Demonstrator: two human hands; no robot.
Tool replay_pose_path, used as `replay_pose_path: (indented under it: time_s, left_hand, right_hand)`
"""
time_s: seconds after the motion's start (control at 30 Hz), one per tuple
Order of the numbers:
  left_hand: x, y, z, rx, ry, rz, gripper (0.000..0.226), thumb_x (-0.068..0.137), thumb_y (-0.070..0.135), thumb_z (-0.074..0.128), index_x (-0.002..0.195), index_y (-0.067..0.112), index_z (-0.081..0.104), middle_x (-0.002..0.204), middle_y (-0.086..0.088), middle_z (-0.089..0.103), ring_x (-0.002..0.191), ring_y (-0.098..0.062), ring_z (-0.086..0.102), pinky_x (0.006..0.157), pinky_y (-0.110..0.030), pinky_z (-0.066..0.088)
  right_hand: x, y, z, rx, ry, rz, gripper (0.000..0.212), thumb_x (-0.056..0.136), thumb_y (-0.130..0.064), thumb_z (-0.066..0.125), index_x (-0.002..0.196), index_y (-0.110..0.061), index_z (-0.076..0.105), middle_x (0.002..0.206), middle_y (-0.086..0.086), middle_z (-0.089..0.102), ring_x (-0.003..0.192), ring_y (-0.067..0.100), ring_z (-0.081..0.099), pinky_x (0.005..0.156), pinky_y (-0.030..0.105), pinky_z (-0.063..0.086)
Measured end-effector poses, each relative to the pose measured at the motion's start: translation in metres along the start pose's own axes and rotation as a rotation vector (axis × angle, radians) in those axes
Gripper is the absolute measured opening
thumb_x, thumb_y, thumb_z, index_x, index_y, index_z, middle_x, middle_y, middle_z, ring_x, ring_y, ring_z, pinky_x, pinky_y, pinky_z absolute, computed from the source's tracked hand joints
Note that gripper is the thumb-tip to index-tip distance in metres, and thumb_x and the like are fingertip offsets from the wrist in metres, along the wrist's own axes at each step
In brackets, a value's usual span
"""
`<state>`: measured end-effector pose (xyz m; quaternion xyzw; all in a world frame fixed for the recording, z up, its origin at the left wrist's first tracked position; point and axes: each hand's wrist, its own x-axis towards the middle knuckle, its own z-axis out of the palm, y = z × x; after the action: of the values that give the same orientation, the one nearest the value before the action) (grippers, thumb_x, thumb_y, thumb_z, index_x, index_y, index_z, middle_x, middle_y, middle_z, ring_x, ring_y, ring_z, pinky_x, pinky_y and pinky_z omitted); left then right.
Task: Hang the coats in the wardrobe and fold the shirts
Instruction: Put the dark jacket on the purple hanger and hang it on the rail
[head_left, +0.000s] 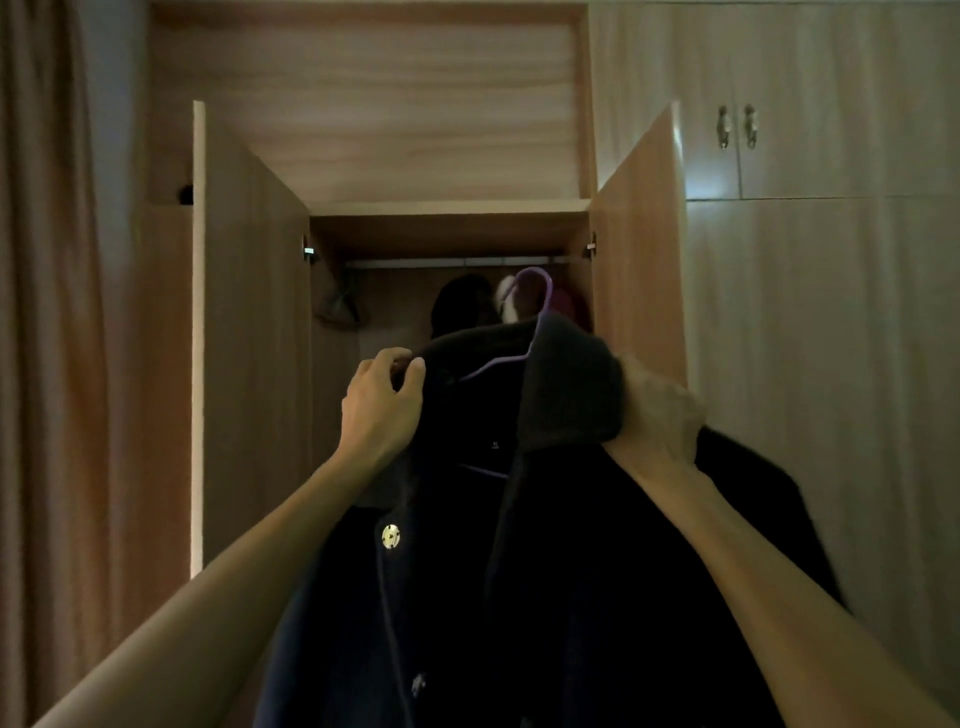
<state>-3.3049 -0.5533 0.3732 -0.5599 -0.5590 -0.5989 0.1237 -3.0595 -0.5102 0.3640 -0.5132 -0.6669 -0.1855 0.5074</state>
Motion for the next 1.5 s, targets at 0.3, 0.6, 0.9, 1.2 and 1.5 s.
replay_pose_path:
  time_s: [0.3, 0.6, 0.9, 1.2, 1.5]
  left_hand:
    - [0.092, -0.081, 0.032, 0.068, 0.090, 0.032, 0.038, 0.096, 0.041, 0.044, 0.129, 0.023, 0.050, 0.121, -0.001, 0.053, 0.109, -0.019, 0.052, 0.102, -0.047, 0.041]
    - [0.193, -0.186, 0.080, 0.013, 0.115, 0.052, 0.040, 0.096, 0.042, 0.042, 0.132, 0.023, 0.047, 0.129, -0.003, 0.050, 0.120, -0.023, 0.047, 0.106, -0.049, 0.034]
    - [0.322, -0.277, 0.150, -0.044, -0.019, -0.095, 0.054, 0.089, 0.055, 0.047, 0.135, 0.026, 0.040, 0.131, -0.002, 0.046, 0.117, -0.026, 0.049, 0.103, -0.048, 0.039]
    - [0.428, -0.315, 0.250, -0.172, -0.027, -0.063, 0.082, 0.068, 0.072, 0.054, 0.135, 0.027, 0.037, 0.120, 0.000, 0.055, 0.102, -0.023, 0.059, 0.086, -0.045, 0.053]
    - [0.548, -0.340, 0.279, -0.006, 0.223, 0.019, 0.059, 0.084, 0.060, 0.049, 0.134, 0.028, 0.041, 0.131, -0.004, 0.048, 0.122, -0.030, 0.046, 0.106, -0.049, 0.031]
  right_hand:
    - [0.085, -0.036, 0.111, 0.100, 0.054, -0.096, 0.024, 0.092, -0.037, 0.052, 0.102, -0.015, 0.054, 0.088, 0.005, 0.065, 0.082, 0.029, 0.063, 0.067, 0.032, 0.035]
    - [0.155, -0.076, 0.241, -0.017, 0.127, -0.077, 0.029, 0.093, -0.043, 0.050, 0.107, -0.017, 0.053, 0.097, 0.008, 0.066, 0.088, 0.032, 0.063, 0.068, 0.033, 0.038]
    - [0.255, -0.094, 0.331, -0.125, 0.225, -0.023, 0.028, 0.091, -0.039, 0.054, 0.108, -0.016, 0.052, 0.092, 0.009, 0.066, 0.084, 0.031, 0.063, 0.065, 0.031, 0.035]
    - [0.342, -0.072, 0.434, -0.188, 0.312, -0.041, 0.024, 0.095, -0.039, 0.044, 0.103, -0.018, 0.052, 0.089, 0.003, 0.065, 0.085, 0.028, 0.064, 0.066, 0.033, 0.039]
    - [0.464, -0.106, 0.500, -0.148, 0.338, -0.165, 0.016, 0.094, -0.027, 0.046, 0.106, -0.020, 0.055, 0.076, 0.000, 0.057, 0.086, 0.028, 0.063, 0.064, 0.031, 0.043]
